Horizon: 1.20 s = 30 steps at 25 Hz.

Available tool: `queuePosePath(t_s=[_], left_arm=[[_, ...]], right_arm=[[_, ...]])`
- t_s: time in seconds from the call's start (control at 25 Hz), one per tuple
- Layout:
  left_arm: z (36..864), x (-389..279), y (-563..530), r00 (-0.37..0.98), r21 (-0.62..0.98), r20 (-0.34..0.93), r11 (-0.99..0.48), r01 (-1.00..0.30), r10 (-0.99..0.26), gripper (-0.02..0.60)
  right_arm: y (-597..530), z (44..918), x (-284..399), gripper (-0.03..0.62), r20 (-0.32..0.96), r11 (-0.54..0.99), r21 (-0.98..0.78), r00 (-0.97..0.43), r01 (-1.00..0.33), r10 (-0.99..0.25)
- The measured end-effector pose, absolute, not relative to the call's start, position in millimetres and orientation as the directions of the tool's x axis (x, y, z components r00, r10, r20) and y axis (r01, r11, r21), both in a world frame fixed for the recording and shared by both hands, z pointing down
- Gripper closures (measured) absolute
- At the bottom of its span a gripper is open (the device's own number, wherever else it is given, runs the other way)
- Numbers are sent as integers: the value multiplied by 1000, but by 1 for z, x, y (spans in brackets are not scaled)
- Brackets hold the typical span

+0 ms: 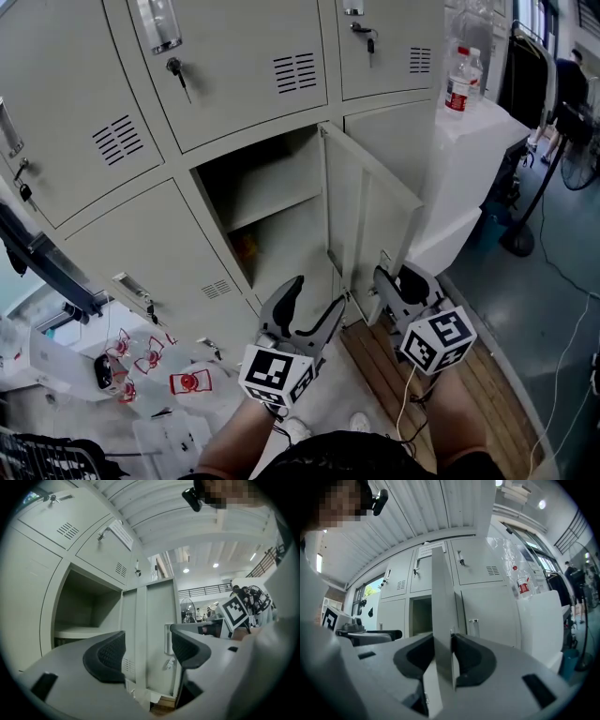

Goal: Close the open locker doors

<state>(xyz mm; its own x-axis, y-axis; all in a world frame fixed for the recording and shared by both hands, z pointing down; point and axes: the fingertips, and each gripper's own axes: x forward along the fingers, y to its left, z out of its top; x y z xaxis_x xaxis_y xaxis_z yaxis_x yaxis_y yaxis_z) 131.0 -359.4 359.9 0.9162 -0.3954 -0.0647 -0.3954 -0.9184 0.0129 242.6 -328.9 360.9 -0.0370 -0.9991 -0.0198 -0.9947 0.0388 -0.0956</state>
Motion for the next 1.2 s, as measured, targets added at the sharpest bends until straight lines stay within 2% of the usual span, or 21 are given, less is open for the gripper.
queuePosePath(t_s=[0.64, 1.2], left_arm=[[360, 71, -380, 902, 23, -66, -904, -426, -427, 293], [366, 11, -407, 902, 18, -57, -903, -429, -429, 302]], right_arm=[[-346, 361, 188, 457, -28, 40, -89, -38, -995, -999], [-372, 360, 143, 439, -53, -22, -88, 26, -996, -998]])
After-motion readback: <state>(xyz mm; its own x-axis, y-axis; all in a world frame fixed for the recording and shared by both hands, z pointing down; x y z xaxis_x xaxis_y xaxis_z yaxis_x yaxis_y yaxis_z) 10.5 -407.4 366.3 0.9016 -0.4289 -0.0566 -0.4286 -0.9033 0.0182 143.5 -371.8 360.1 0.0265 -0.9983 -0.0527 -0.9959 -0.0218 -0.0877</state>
